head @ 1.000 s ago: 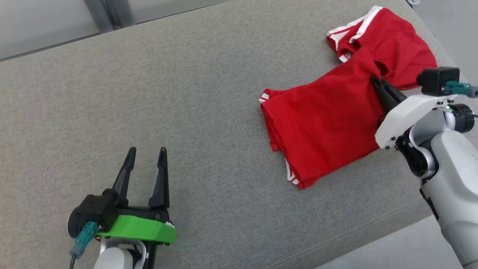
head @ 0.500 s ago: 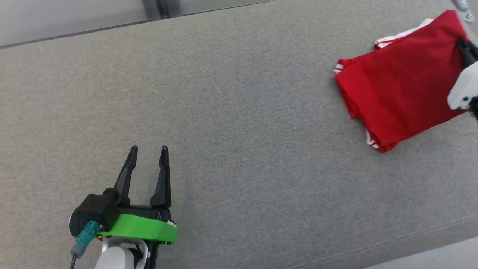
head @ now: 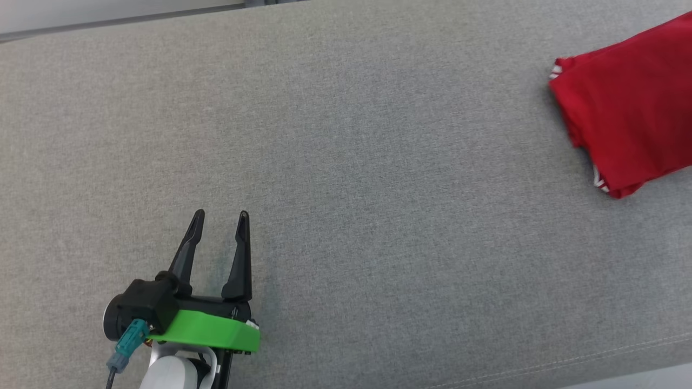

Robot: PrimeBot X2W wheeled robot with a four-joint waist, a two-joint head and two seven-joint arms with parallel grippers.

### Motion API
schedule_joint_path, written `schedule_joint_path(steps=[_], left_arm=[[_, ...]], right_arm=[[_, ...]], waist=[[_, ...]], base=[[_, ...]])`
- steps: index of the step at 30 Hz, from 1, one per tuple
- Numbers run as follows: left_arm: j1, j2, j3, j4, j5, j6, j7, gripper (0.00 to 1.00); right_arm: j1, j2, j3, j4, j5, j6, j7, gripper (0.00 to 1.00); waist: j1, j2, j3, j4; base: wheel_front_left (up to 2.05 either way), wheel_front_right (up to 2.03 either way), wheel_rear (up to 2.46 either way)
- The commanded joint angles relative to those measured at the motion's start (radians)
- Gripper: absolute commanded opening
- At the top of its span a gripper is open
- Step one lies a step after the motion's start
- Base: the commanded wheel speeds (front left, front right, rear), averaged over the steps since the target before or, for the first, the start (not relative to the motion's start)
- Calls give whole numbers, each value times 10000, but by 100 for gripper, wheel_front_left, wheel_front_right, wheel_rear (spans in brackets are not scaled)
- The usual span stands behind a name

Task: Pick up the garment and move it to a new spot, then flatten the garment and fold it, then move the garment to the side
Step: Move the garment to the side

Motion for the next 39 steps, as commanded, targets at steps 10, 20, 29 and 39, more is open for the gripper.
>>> schedule_joint_path(steps=[10, 20, 29, 39], left_arm=[[-233, 167, -88, -56, 313, -79, 4, 100], [-377, 502, -182, -223, 484, -76, 55, 100], [-393, 641, -223, -405, 508, 46, 202, 100], [-463, 717, -202, -423, 378, 161, 237, 100]], right_arm=[[-515, -905, -1043, 725, -962, -7, -347, 0], [-712, -944, -2600, 1584, -3148, -10, -1365, 100], [-837, -11, -4097, 1631, -4852, -8, -1913, 100], [-943, 954, -3814, 1397, -5203, -10, -2644, 100]], waist=[[0, 0, 664, 442], [0, 0, 1325, 499], [0, 0, 1501, 273], [0, 0, 1211, -11]], base=[[0, 0, 0], [0, 0, 0], [0, 0, 0], [0, 0, 0]])
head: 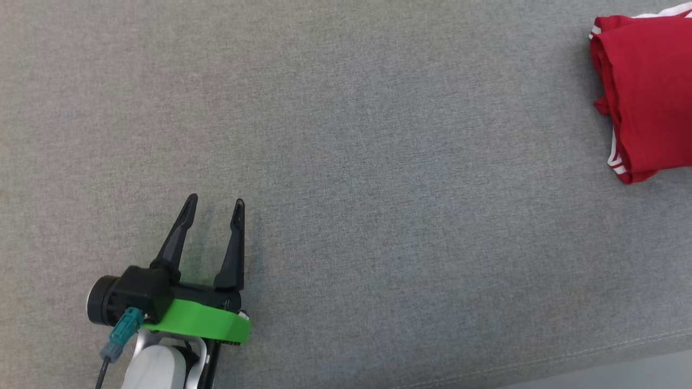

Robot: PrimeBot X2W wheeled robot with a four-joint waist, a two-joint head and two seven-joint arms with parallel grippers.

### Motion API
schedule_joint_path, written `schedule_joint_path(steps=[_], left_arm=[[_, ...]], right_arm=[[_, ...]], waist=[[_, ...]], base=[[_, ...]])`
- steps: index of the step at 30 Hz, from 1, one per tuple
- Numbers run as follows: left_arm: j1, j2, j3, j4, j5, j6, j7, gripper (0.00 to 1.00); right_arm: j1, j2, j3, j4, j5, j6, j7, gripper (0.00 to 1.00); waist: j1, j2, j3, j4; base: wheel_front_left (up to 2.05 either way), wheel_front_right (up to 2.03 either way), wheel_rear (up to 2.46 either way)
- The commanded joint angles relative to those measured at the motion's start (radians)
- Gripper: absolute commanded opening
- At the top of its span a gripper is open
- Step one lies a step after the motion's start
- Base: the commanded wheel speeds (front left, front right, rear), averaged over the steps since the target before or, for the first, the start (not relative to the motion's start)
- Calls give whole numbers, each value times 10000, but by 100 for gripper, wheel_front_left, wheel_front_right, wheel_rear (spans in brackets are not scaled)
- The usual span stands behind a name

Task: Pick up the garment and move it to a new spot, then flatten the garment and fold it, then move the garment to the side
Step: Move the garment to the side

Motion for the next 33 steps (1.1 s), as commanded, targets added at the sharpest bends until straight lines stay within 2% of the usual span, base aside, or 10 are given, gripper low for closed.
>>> schedule_joint_path(steps=[1, 10, 19, 25, 33], left_arm=[[-172, 85, 55, 0, -70, 60, -21, 100], [-384, -112, 452, 188, -526, 223, -178, 100], [-131, -379, 1030, 812, -1022, 565, -266, 100], [205, -516, 1242, 1053, -1158, 810, -263, 100], [797, -585, 1266, 1031, -851, 1007, -265, 100]], right_arm=[[-129, 102, 178, -105, 73, -14, -163, 100], [260, 939, 2074, -847, 1350, -12, -558, 100], [1853, 1597, 4158, -2606, 3425, -12, -585, 100], [3506, 2149, 4747, -3982, 4089, -12, -588, 100], [5948, 3035, 4725, -5740, 4304, -11, -590, 100]], waist=[[0, 0, -175, -71], [0, 0, -1109, -84], [0, 0, -2323, 21], [0, 0, -3020, 207], [0, 0, -3581, 491]], base=[[0, 0, 0], [0, 0, 0], [0, 0, 0], [0, 0, 0], [0, 0, 0]])
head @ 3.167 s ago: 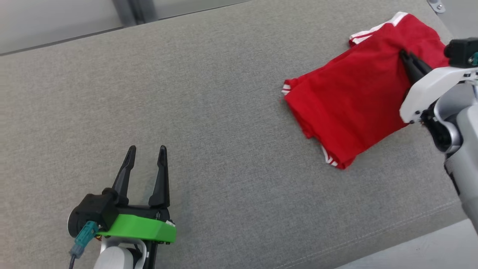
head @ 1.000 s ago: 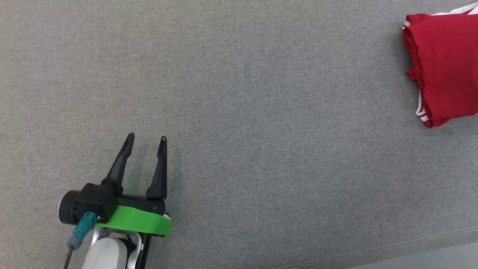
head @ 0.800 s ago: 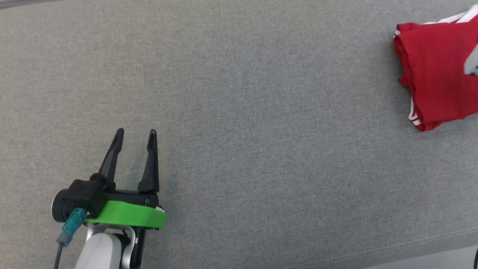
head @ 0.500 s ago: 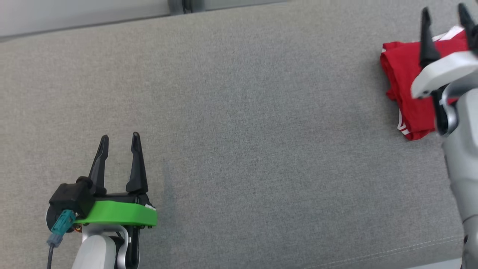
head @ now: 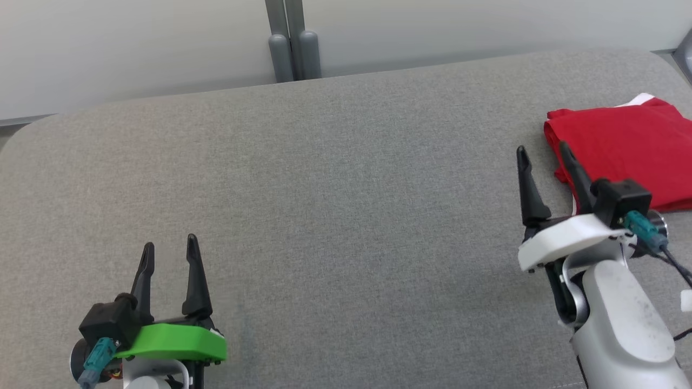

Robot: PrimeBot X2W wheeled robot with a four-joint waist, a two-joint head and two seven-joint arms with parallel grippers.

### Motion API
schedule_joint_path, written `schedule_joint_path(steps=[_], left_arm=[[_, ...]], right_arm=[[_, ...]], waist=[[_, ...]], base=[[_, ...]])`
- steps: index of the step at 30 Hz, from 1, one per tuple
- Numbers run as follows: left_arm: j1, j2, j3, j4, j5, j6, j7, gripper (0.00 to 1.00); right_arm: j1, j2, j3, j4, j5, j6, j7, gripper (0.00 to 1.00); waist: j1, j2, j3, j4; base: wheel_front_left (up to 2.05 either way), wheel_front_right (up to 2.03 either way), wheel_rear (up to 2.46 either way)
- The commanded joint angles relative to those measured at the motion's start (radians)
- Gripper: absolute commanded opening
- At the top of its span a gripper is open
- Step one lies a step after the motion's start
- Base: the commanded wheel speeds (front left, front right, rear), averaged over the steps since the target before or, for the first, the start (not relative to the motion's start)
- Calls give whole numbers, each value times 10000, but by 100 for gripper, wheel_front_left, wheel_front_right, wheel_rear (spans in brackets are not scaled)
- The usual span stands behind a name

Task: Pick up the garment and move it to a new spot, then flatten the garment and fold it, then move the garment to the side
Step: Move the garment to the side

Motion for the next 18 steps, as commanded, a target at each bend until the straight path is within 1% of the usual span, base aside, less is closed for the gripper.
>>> schedule_joint_path(steps=[1, 7, 12, 18], left_arm=[[202, 0, 7, -13, 127, 46, -39, 100], [624, -18, -38, -4, 262, 199, -34, 100], [801, -23, -137, 149, 286, 298, -33, 100], [870, -26, -120, 291, 187, 380, -35, 100]], right_arm=[[474, 133, -23, -305, -78, -7, -24, 100], [1872, 701, -186, -1554, -256, -7, -25, 100], [2569, 800, -211, -2116, -535, -7, -25, 100], [3002, 815, -2, -2343, 58, -7, -25, 100]], waist=[[0, 0, -260, 223], [0, 0, -414, 369], [0, 0, -487, 465], [0, 0, -572, 501]], base=[[0, 0, 0], [0, 0, 0], [0, 0, 0], [0, 0, 0]])
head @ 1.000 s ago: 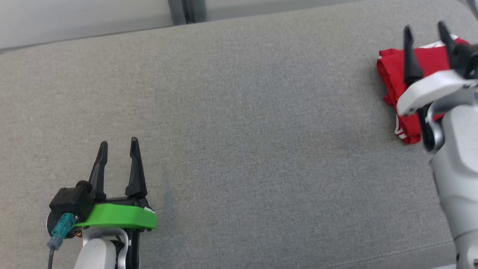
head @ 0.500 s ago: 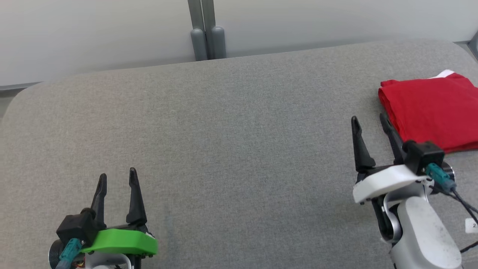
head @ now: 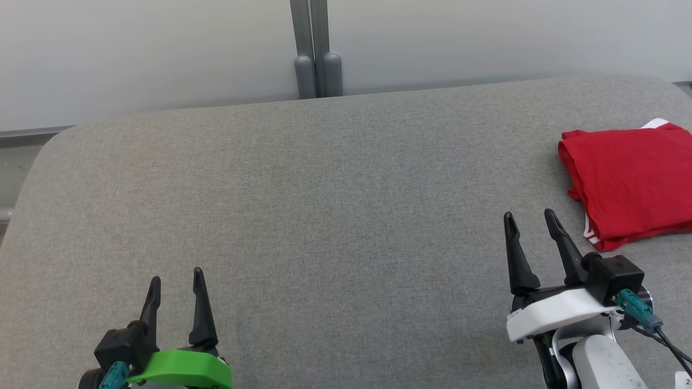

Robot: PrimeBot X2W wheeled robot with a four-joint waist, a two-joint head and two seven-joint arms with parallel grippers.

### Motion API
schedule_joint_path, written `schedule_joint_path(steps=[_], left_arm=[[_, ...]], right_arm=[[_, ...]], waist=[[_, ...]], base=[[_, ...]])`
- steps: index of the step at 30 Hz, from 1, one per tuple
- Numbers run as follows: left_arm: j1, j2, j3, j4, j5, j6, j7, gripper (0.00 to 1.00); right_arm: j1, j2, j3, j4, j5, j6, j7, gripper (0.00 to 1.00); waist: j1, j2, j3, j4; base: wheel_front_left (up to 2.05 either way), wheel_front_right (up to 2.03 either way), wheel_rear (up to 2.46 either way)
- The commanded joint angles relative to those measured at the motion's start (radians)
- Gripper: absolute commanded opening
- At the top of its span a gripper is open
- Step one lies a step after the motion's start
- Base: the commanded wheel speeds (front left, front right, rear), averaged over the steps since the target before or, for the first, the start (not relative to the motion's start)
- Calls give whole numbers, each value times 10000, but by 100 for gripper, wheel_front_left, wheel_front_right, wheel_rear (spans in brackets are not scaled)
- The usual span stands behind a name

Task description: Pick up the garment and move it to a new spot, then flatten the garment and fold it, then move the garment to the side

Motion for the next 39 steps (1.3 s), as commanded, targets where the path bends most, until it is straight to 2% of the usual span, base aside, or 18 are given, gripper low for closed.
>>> schedule_joint_path(steps=[1, 30, 31, 34, 39], left_arm=[[110, 9, 12, 25, -83, 32, -25, 100], [290, 8, -124, -9, 1, 111, -26, 100], [199, -8, -140, 42, 3, 97, 2, 0], [240, -29, -154, 324, -24, 94, 67, 0], [126, -26, -4, 342, -894, -26, 322, 0]], right_arm=[[126, -1, 62, -23, 47, -7, -25, 100], [237, 1, 208, 398, 84, -7, -26, 100], [232, 6, 220, 397, 76, 0, 0, 0], [372, 23, 235, 630, 102, 0, 14, 0], [365, -5, 153, 598, 1079, 0, 225, 0]], waist=[[0, 0, -23, 8], [0, 0, -236, 83], [0, 0, -236, 83], [0, 0, -236, 83], [0, 0, -240, 88]], base=[[0, 0, 0], [0, 0, 0], [0, 0, 0], [0, 0, 0], [0, 0, 0]])
